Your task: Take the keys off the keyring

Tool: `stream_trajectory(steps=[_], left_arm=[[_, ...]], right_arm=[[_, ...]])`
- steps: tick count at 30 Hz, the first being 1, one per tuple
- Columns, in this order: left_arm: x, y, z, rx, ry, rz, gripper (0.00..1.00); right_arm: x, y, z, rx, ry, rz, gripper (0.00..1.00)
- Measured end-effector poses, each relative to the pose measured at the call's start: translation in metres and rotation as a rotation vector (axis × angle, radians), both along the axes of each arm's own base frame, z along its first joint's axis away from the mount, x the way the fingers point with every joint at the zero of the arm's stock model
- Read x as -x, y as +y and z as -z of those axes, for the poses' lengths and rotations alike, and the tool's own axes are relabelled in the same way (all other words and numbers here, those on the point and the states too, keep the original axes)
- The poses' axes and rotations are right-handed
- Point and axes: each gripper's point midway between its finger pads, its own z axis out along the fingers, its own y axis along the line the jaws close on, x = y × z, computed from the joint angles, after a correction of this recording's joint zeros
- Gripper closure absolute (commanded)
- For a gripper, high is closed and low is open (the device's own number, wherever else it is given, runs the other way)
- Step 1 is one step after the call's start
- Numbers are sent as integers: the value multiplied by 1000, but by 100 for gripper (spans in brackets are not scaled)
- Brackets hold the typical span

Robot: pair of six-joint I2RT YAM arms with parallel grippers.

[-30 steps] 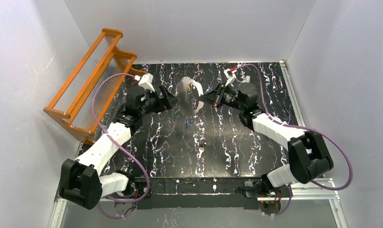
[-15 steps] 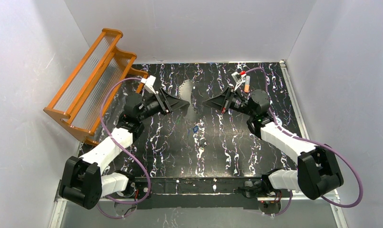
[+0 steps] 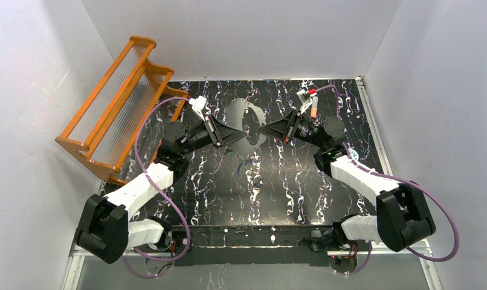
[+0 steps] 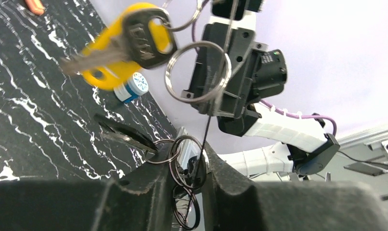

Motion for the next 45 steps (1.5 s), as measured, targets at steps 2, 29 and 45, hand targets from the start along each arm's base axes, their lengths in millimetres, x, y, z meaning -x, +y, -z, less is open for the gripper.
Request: stream_trajectory(steps=[2, 29, 45], left_arm=[[1, 0, -5, 16, -15, 6, 95], [-31, -1, 15, 60, 146, -124, 100], [-47, 3, -4, 116, 169, -195, 100]], right_arm=[[-2, -1, 1, 1, 3, 5, 99], [-7, -39, 45, 234, -399, 300, 2], [18, -9, 109, 254, -467, 65, 12]])
